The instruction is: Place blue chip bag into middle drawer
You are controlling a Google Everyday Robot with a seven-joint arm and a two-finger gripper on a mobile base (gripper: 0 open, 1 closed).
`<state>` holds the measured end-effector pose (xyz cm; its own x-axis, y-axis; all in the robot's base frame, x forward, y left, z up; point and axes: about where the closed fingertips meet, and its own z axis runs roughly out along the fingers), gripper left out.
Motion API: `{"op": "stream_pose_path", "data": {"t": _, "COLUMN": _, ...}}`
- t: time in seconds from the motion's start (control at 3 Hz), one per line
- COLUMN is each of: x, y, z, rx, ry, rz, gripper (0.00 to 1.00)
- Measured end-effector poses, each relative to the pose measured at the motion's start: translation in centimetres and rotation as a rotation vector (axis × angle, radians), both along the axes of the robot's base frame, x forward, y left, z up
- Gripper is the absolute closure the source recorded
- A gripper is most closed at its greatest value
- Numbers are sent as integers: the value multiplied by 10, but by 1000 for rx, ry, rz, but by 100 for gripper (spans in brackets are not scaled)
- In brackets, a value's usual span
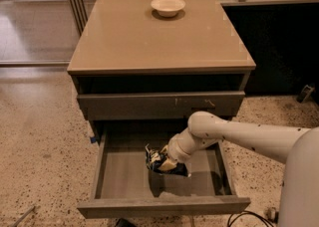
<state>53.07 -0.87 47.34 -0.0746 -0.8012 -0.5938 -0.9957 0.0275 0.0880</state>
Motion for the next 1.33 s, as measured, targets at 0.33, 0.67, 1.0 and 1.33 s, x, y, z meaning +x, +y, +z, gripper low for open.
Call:
{"op": "stream_pose_path", "data": {"t": 0.33, "x": 9, "y": 4, "z": -6, "rx": 7, "ry": -44, "rz": -32, "gripper": 100}}
{"op": "stream_pose_path", "data": {"t": 0.67, "x": 9, "y": 4, "z": -6, "rx": 7, "ry": -44, "rz": -32, "gripper": 100}}
{"op": "stream_pose_path", "data": {"t": 1.0, "x": 8, "y": 15, "z": -24, "rx": -6, "ry": -31, "rz": -23, "gripper": 100}}
{"op": "stream_pose_path", "data": {"t": 1.33, "x": 10, "y": 31, "z": -59, "rx": -30, "ry": -63, "rz": -81, "gripper": 100}}
